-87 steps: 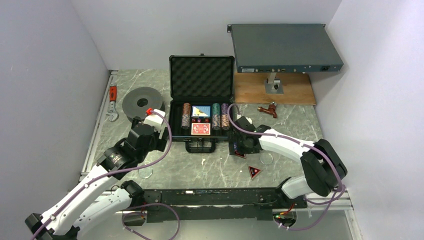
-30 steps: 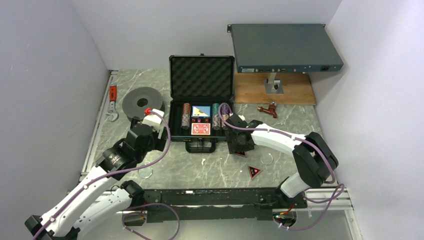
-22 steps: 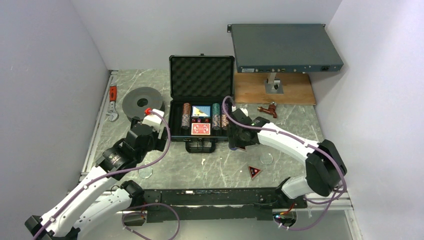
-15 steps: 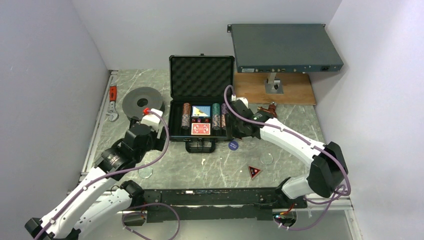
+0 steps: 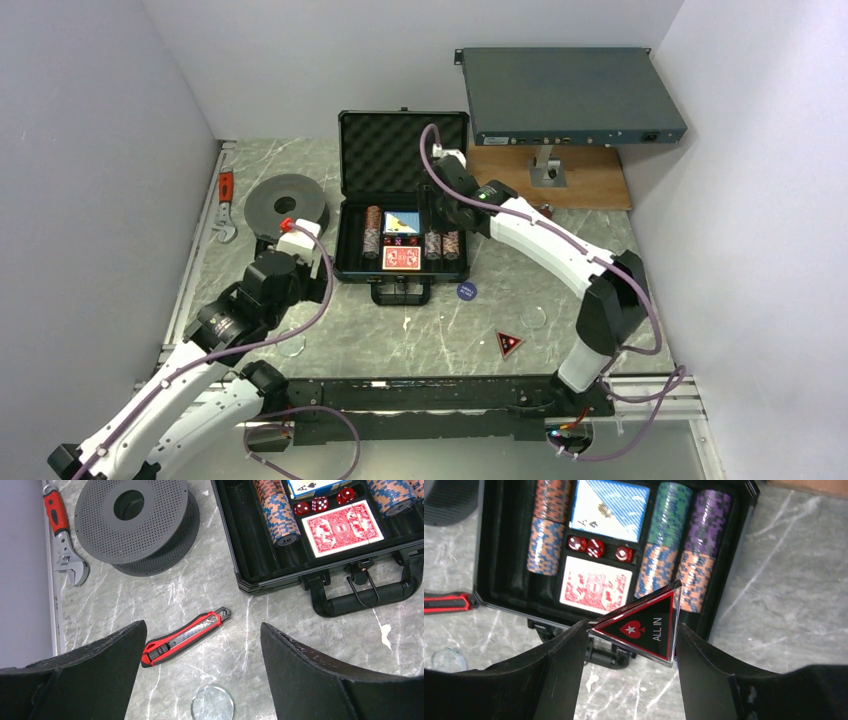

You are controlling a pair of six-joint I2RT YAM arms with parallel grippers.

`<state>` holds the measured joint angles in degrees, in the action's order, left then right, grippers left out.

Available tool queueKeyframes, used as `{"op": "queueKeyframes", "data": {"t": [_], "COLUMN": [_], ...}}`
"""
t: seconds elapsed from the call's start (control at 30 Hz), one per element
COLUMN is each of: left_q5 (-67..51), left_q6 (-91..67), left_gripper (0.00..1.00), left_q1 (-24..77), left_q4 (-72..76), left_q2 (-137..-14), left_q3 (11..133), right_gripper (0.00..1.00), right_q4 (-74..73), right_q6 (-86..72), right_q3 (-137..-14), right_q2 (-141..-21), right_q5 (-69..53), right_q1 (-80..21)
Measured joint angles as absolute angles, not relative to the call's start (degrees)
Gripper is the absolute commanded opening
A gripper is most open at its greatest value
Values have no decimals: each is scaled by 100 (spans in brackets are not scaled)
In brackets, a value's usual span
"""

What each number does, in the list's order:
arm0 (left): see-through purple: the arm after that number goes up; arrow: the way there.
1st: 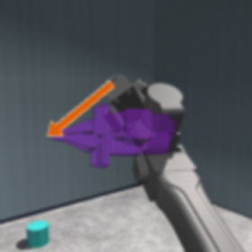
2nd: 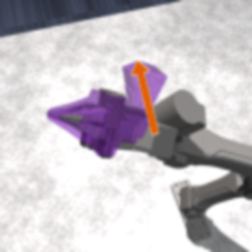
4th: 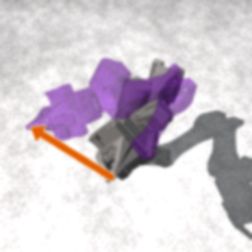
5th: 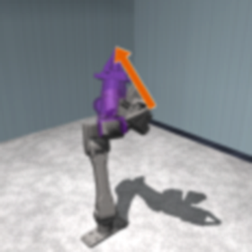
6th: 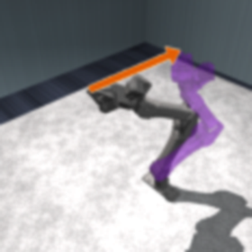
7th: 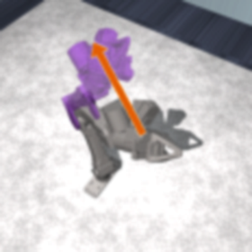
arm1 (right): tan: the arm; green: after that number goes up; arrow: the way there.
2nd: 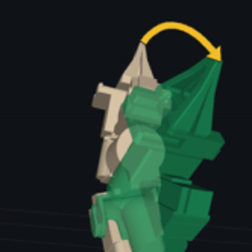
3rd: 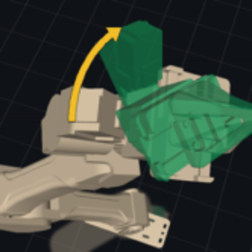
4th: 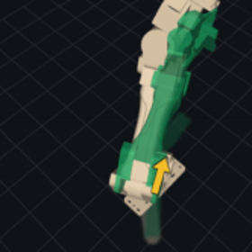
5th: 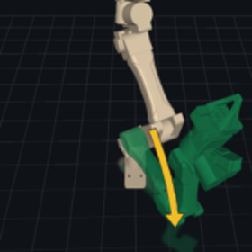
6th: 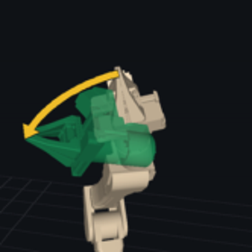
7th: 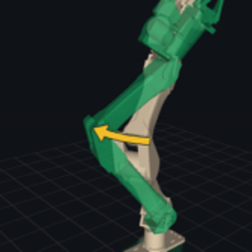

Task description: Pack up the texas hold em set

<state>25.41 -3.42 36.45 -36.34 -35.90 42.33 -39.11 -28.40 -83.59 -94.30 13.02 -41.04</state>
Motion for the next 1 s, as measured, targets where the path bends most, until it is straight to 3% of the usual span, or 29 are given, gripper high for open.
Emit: {"op": "queueKeyframes", "data": {"t": [0.3,1.0], "left_q5": [2600,2530], "left_q6": [-342,-340], "left_gripper": [90,89], "left_q1": [3645,3516], "left_q4": [-3629,-3621], "left_q2": [-3468,-3356], "left_q3": [4230,4145], "right_gripper": [29,23], "right_q4": [-3894,-4029], "right_q6": [-3227,-6075], "right_q3": [-9555,-10543], "right_q2": [-10545,-11830], "right_q5": [1103,1529], "right_q1": [-4108,-4108]}}
